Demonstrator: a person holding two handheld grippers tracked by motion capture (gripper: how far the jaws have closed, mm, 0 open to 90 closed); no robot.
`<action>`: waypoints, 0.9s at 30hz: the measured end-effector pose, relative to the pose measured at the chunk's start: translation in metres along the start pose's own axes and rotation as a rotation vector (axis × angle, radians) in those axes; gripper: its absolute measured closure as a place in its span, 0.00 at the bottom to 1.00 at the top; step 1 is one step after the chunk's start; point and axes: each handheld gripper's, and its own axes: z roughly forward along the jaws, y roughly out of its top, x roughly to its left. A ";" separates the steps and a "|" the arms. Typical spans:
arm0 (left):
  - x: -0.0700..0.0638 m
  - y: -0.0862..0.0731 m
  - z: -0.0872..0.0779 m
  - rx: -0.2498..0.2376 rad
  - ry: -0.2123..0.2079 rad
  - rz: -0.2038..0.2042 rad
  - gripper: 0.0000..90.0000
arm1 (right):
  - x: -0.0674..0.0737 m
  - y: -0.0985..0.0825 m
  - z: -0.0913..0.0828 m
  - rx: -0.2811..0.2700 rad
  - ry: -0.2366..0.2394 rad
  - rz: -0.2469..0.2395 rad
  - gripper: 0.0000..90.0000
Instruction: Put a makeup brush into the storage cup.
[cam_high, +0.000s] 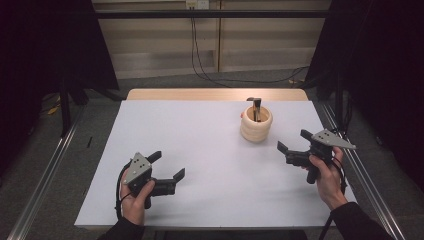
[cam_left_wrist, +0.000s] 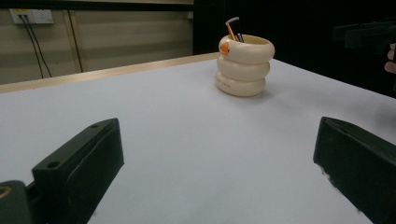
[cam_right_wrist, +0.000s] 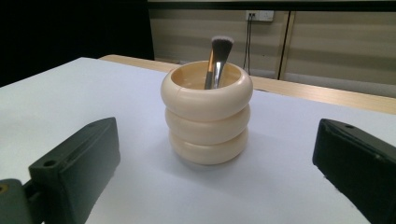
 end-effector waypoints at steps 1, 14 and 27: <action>-0.001 0.000 0.000 0.001 0.008 -0.002 0.02 | 0.000 -0.001 -0.003 0.002 0.004 -0.002 0.00; -0.001 0.000 0.000 0.001 0.013 0.000 0.02 | -0.005 -0.021 -0.036 0.003 -0.012 0.021 0.00; -0.002 0.000 -0.003 -0.003 0.016 0.001 0.02 | -0.006 -0.031 -0.065 -0.022 -0.007 0.051 0.00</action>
